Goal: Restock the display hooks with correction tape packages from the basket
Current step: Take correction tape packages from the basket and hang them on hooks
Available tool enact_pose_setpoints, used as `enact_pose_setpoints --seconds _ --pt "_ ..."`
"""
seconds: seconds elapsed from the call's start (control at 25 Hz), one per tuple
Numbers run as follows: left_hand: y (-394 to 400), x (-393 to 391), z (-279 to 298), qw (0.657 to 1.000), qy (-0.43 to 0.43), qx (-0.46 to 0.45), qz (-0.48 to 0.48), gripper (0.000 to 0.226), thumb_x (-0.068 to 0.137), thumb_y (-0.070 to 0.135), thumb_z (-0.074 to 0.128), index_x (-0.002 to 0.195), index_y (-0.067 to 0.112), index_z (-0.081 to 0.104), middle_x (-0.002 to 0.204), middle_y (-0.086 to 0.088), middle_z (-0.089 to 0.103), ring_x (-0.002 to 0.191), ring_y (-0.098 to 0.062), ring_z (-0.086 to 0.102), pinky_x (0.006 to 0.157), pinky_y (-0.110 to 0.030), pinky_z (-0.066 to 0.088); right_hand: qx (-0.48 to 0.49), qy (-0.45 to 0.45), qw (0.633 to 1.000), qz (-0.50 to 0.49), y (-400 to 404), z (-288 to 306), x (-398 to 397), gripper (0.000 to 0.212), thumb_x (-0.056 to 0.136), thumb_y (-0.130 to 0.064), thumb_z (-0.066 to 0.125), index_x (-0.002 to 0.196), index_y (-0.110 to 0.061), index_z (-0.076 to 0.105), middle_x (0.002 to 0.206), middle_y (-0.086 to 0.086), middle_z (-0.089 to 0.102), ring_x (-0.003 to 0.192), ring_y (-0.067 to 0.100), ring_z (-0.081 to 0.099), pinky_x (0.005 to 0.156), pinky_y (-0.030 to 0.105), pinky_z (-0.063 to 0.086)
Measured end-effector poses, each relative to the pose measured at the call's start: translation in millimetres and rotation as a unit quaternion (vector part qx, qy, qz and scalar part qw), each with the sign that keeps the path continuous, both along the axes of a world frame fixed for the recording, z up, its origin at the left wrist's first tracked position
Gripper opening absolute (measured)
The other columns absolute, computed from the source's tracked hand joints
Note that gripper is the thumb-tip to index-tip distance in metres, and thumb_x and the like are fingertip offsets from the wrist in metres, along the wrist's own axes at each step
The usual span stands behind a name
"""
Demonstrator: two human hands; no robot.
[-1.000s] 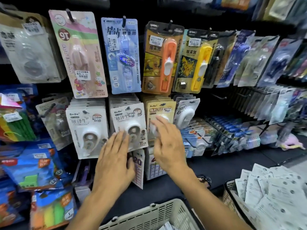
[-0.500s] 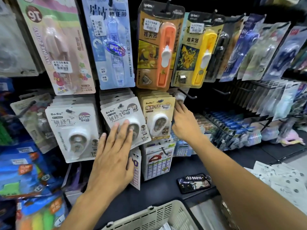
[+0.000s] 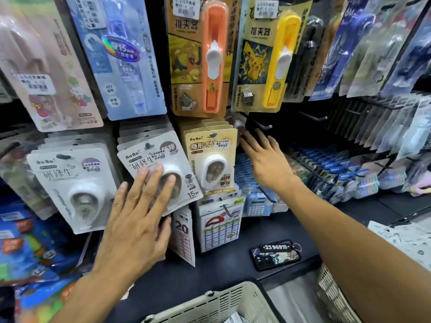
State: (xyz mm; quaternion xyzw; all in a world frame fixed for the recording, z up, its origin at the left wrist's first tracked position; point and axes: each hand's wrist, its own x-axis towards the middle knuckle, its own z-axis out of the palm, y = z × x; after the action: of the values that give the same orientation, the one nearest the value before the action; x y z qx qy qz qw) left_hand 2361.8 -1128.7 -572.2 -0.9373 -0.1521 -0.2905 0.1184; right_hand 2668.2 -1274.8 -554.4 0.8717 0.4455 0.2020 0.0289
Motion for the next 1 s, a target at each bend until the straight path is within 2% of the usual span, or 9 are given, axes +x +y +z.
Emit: enact_pose_setpoints --seconds 0.2,0.36,0.44,0.52,0.56,0.64,0.72,0.84,1.0 --pt "0 3 -2 1.0 -0.009 0.001 -0.016 0.076 0.086 0.034 0.042 0.158 0.011 0.032 0.168 -0.012 0.022 0.154 -0.032 0.022 0.12 -0.056 0.023 -0.004 0.041 0.999 -0.01 12 3 -6 0.083 0.092 -0.017 0.051 0.162 -0.018 0.007 0.17 0.003 0.007 0.154 0.034 0.011 0.118 0.049 0.019" --pt "-18 -5 -4 0.997 -0.057 -0.047 -0.009 0.076 0.085 0.023 0.053 0.158 0.012 0.035 0.168 -0.014 0.021 0.154 -0.035 0.021 0.123 -0.056 0.019 -0.001 0.117 0.992 -0.038 -24 -41 -52 0.066 0.105 -0.016 0.042 0.162 -0.016 0.008 0.17 0.003 -0.007 0.156 0.029 0.002 0.123 0.048 0.017" --pt "-34 -17 -19 0.99 -0.087 -0.108 -0.017 0.071 0.082 0.016 0.058 0.152 0.01 0.045 0.163 -0.019 0.033 0.149 -0.04 0.031 0.12 -0.058 0.026 0.068 0.17 0.981 -0.071 -37 -65 -82 0.055 0.106 -0.015 0.043 0.157 -0.01 0.025 0.169 0.01 0.009 0.152 0.035 0.017 0.117 0.052 0.028" --pt "-47 -37 -60 0.974 -0.083 -0.212 0.01 0.059 0.081 0.014 0.062 0.14 0.007 0.057 0.147 -0.019 0.051 0.132 -0.042 0.048 0.109 -0.055 0.04 0.147 0.22 0.962 -0.068 -47 -102 -125 0.045 0.098 -0.009 0.05 0.142 -0.002 0.048 0.154 0.019 0.039 0.132 0.044 0.042 0.104 0.053 0.04" --pt "-53 -48 -84 0.96 -0.038 -0.277 0.026 0.052 0.082 0.014 0.064 0.134 0.008 0.059 0.138 -0.016 0.056 0.124 -0.041 0.052 0.104 -0.052 0.043 0.16 0.245 0.954 -0.059 -53 -126 -148 0.04 0.093 -0.006 0.052 0.133 -0.002 0.056 0.142 0.02 0.051 0.12 0.045 0.05 0.098 0.051 0.044" --pt "-65 -77 -141 0.911 0.153 -0.378 0.066 0.044 0.087 0.016 0.064 0.131 0.012 0.06 0.134 -0.011 0.059 0.121 -0.036 0.054 0.102 -0.045 0.044 0.095 0.34 0.933 -0.063 -75 -185 -197 0.036 0.09 -0.005 0.053 0.124 -0.006 0.063 0.124 0.018 0.064 0.111 0.041 0.059 0.093 0.044 0.048" --pt "-74 -114 -199 0.836 0.342 -0.417 0.097 0.043 0.091 0.019 0.062 0.134 0.017 0.059 0.138 -0.008 0.06 0.126 -0.03 0.055 0.103 -0.038 0.046 -0.07 0.481 0.869 -0.095 -97 -246 -240 0.035 0.093 -0.01 0.054 0.127 -0.012 0.063 0.128 0.014 0.066 0.117 0.033 0.061 0.096 0.037 0.049" --pt "-79 -150 -261 0.729 0.463 -0.48 0.154 0.055 0.092 0.02 0.062 0.145 0.021 0.05 0.147 -0.007 0.055 0.13 -0.026 0.055 0.103 -0.032 0.047 -0.276 0.562 0.775 -0.082 -111 -316 -277 0.036 0.097 -0.02 0.057 0.13 -0.009 0.063 0.141 0.011 0.057 0.13 0.026 0.053 0.104 0.031 0.044" --pt "-93 -148 -311 0.724 0.539 -0.41 0.129 0.08 0.091 0.027 0.069 0.158 0.02 0.026 0.159 -0.009 0.036 0.142 -0.031 0.04 0.113 -0.044 0.04 -0.268 0.623 0.729 -0.092 -89 -355 -309 0.038 0.095 -0.022 0.062 0.128 -0.003 0.063 0.138 0.014 0.058 0.126 0.029 0.056 0.096 0.03 0.046"
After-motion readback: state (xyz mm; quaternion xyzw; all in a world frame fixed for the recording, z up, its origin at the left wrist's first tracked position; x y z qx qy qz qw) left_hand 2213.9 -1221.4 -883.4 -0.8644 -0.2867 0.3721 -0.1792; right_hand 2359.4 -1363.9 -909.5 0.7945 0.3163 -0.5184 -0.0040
